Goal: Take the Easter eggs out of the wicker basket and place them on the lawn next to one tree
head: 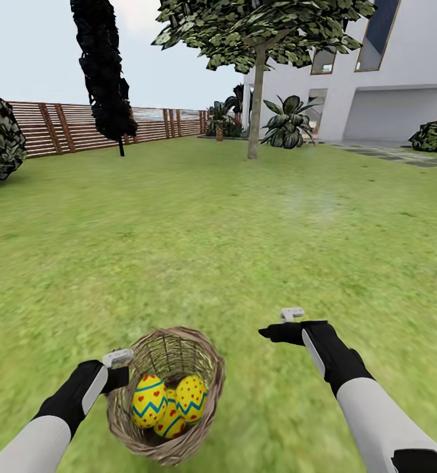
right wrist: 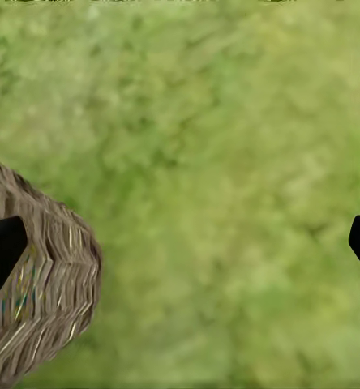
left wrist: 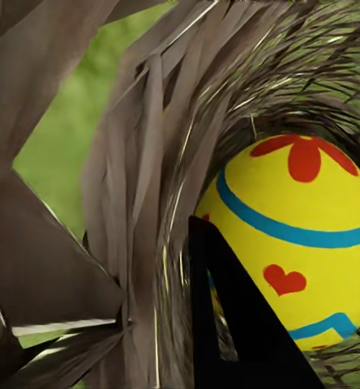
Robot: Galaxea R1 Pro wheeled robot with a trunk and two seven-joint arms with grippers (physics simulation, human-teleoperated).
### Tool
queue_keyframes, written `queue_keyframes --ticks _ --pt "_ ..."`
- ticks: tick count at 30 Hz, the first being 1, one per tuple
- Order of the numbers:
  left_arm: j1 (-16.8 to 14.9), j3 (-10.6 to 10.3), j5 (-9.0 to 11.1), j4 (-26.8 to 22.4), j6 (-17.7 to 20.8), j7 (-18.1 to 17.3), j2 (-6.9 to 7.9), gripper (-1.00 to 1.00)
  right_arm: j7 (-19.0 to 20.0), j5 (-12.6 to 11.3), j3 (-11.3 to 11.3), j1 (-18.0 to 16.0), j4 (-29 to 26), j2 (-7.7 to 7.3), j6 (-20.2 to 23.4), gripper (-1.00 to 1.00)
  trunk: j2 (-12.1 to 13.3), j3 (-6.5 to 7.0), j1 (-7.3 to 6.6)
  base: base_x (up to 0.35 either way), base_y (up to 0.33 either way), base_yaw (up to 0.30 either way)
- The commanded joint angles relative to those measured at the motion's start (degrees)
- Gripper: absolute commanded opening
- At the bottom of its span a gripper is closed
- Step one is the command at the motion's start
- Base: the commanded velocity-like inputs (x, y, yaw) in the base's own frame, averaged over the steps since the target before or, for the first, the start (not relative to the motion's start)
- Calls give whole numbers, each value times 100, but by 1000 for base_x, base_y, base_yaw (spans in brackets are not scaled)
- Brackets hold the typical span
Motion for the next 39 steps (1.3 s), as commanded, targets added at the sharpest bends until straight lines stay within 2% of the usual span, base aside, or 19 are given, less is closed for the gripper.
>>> queue_keyframes --ticks 1,32,39 --pt "-1 2 43 -10 30 44 -1 -100 21 18 11 -2 -7 -3 24 100 39 13 -24 0 0 0" --pt "1 2 45 -9 36 44 -1 -100 9 24 11 -2 1 8 -29 100 1283 570 -704 0 0 0" --pt "-1 7 43 -9 36 59 5 -100 -38 41 11 -2 280 -2 -100 100 1563 695 -858 0 0 0"
